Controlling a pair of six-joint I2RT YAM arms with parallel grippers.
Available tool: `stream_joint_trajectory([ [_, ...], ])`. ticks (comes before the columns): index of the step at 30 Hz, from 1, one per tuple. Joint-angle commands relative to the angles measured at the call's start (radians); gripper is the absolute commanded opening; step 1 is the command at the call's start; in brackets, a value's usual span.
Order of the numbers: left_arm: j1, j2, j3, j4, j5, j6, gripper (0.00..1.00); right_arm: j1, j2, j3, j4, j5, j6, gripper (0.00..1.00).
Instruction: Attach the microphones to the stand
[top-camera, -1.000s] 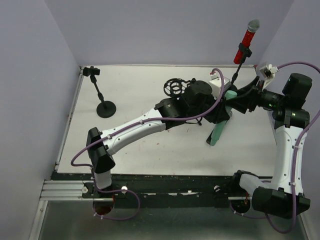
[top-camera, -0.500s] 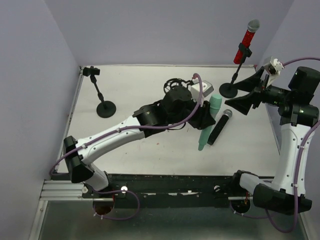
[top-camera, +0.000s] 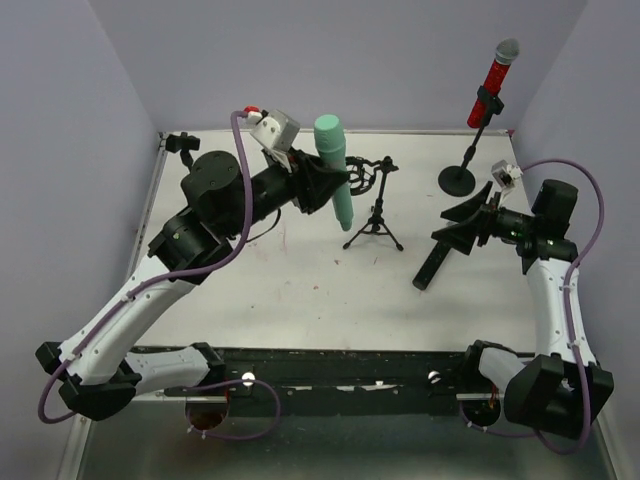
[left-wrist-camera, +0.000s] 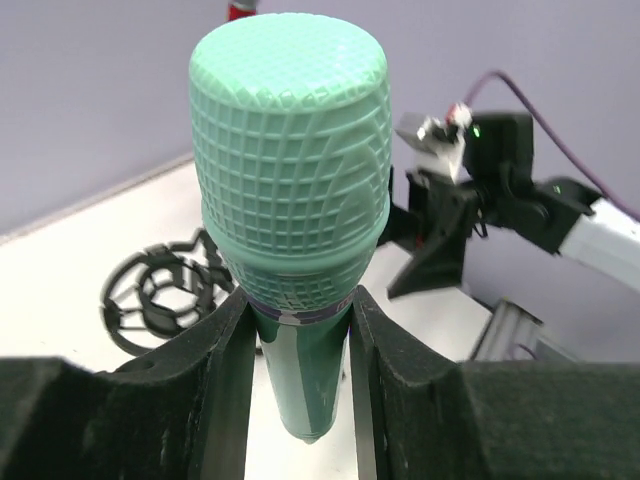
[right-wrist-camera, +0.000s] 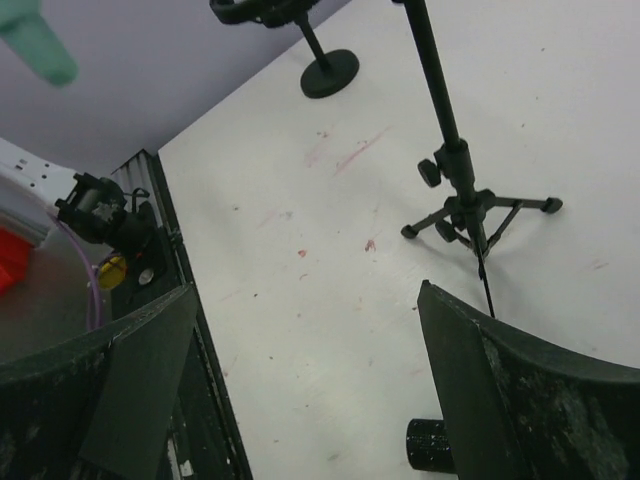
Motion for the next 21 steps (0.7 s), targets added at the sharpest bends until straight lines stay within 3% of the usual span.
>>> stream_joint_trajectory([
  [1, 0.094, 0.047, 0.036, 0.135, 0.006, 0.105, 0.00, 0.006, -0.061, -0.094, 0.277, -0.012, 0.123, 1.00],
  [3, 0.124, 0.090, 0.079, 0.176, 0.010, 0.121, 0.00, 0.004, -0.055, -0.109, 0.332, -0.012, 0.191, 1.00],
  [11, 0.173, 0.262, 0.277, 0.175, 0.041, 0.144, 0.00, 0.006, -0.040, -0.100, 0.297, 0.025, 0.168, 1.00],
  [21, 0.177, 0.328, 0.271, 0.158, 0.053, 0.167, 0.00, 0.006, -0.021, -0.086, 0.259, 0.027, 0.144, 1.00],
])
